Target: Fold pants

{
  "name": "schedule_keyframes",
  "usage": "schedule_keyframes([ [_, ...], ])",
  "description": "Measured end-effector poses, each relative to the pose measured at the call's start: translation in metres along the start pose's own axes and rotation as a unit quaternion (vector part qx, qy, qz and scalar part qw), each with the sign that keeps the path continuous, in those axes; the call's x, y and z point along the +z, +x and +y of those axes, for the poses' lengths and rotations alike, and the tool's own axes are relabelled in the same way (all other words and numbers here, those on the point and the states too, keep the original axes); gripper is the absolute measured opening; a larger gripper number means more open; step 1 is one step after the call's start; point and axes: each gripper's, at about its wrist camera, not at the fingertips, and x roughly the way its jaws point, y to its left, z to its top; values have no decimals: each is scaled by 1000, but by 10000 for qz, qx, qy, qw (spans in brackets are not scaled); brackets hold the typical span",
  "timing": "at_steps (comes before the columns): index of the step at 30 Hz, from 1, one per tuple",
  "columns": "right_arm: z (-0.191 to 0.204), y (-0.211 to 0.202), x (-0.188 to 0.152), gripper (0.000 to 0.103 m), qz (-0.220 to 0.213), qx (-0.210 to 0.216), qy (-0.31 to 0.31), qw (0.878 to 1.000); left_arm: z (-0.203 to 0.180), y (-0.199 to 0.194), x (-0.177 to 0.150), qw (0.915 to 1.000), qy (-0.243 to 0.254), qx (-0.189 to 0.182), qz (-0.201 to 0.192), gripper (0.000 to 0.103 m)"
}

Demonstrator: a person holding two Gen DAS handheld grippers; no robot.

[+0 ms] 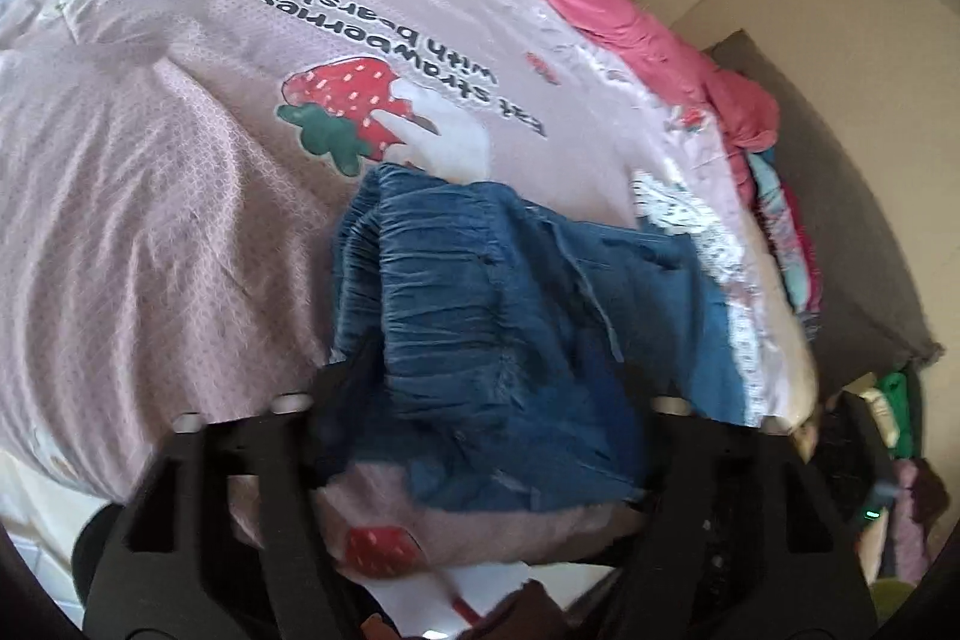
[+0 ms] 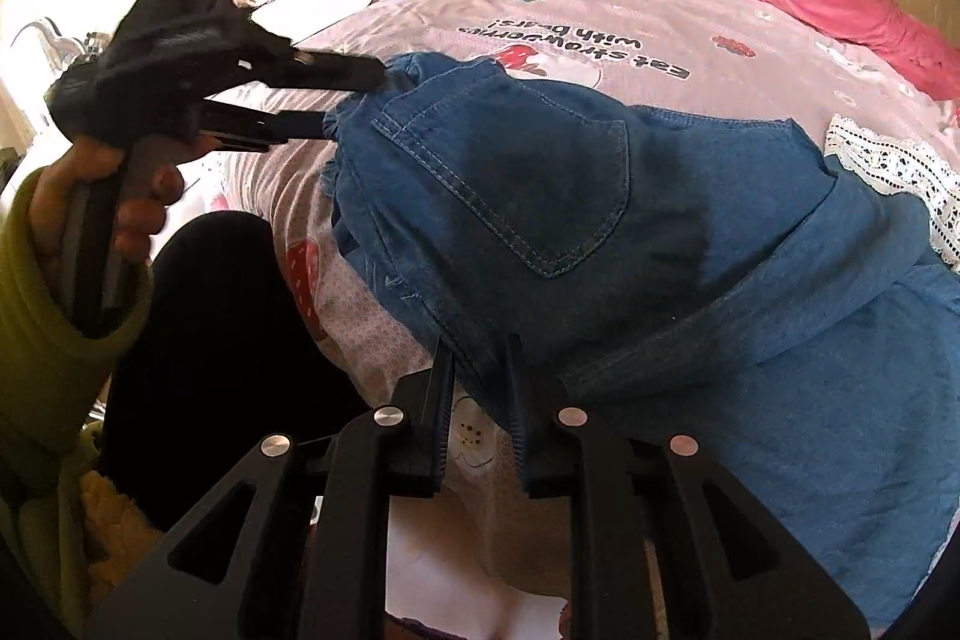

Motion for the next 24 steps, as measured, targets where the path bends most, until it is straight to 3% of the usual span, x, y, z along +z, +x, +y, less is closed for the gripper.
schedule_keyframes([
  [5, 5, -6, 2, 18, -92, -18, -53, 9999, -1, -15, -1, 9998, 87, 38, -192, 33],
  [8, 11, -12, 4, 18, -225, 89, -170, 9996, -13, -34, -6, 9964, 617, 478, -344, 33],
  [11, 13, -3, 0, 18, -48, 86, -203, 9997, -9, -24, -10, 9933, 807, 817, -91, 33],
  [14, 9, 14, -7, 20, 269, 26, -153, 9995, 0, -4, -13, 9931, 724, 903, 160, 38],
  [15, 5, 16, -8, 20, 303, 65, -64, 9995, 1, 1, -14, 9926, 729, 954, 165, 44],
  [18, -2, 9, -8, 26, 310, 295, 144, 9990, 5, 4, -15, 9932, 678, 920, 238, 46],
  [21, -7, -13, -3, 34, 60, 584, 336, 9977, 8, -1, -16, 9931, 645, 960, 174, 50],
  [24, -15, -35, 3, 39, -327, 514, 444, 9972, 0, -16, -16, 9908, 786, 1103, -33, 51],
])
